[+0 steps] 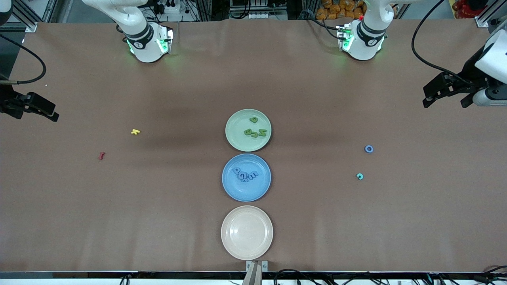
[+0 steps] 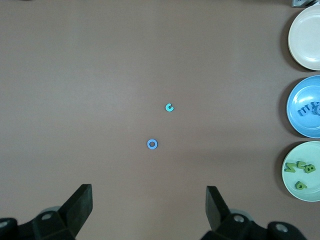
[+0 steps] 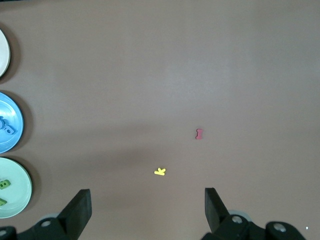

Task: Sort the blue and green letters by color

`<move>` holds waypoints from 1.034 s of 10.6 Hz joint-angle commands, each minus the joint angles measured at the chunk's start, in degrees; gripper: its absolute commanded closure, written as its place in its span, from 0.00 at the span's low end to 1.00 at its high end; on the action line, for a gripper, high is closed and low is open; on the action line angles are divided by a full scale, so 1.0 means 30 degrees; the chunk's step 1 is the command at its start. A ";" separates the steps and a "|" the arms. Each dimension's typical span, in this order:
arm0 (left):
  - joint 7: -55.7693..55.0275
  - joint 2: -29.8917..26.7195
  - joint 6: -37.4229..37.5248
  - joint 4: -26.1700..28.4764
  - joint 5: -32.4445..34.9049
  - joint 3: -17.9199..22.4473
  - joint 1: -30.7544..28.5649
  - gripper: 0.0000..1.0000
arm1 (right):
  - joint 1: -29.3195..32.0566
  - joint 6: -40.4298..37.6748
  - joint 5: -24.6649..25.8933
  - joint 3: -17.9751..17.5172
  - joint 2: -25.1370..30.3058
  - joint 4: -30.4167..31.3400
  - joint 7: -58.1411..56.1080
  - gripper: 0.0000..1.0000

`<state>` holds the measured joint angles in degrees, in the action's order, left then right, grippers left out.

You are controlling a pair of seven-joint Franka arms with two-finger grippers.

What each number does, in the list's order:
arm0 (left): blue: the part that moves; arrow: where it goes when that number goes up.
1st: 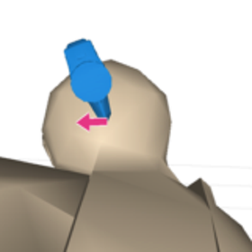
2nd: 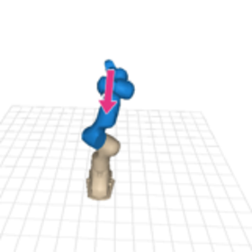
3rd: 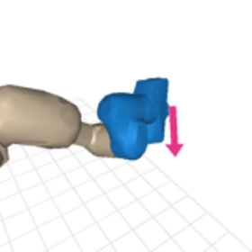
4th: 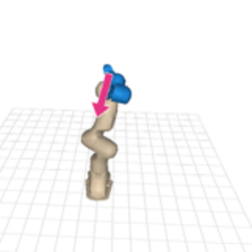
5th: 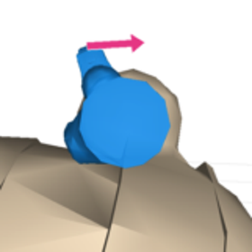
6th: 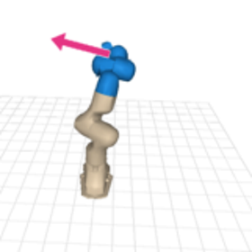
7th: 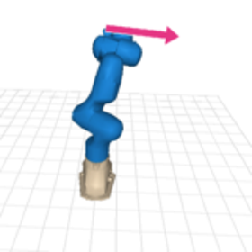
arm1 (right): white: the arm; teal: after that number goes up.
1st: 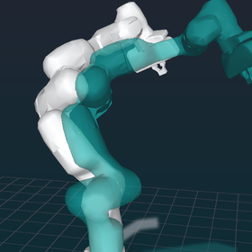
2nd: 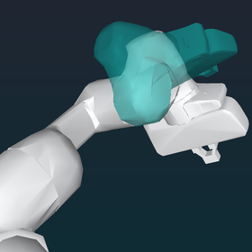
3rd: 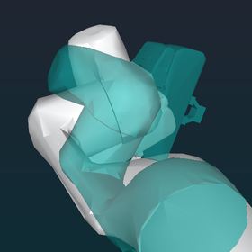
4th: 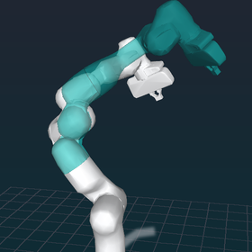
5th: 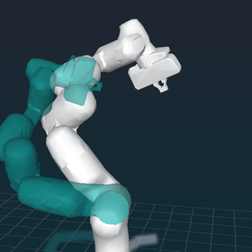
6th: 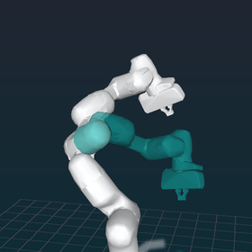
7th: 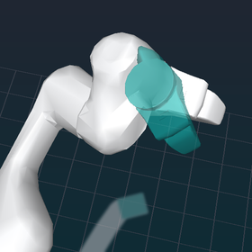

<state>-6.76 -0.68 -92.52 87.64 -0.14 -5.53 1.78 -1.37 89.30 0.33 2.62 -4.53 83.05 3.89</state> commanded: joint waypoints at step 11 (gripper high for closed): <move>0.0203 -0.0419 0.0780 0.0904 -0.0424 -0.0353 -0.0856 0.00 | -0.0012 -0.0236 0.0271 -0.0053 0.0073 -0.0115 0.0080 0.00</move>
<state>-6.60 -0.73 -91.29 89.91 -0.22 -6.07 -0.26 -1.36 89.23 0.33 2.64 -4.53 83.05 3.89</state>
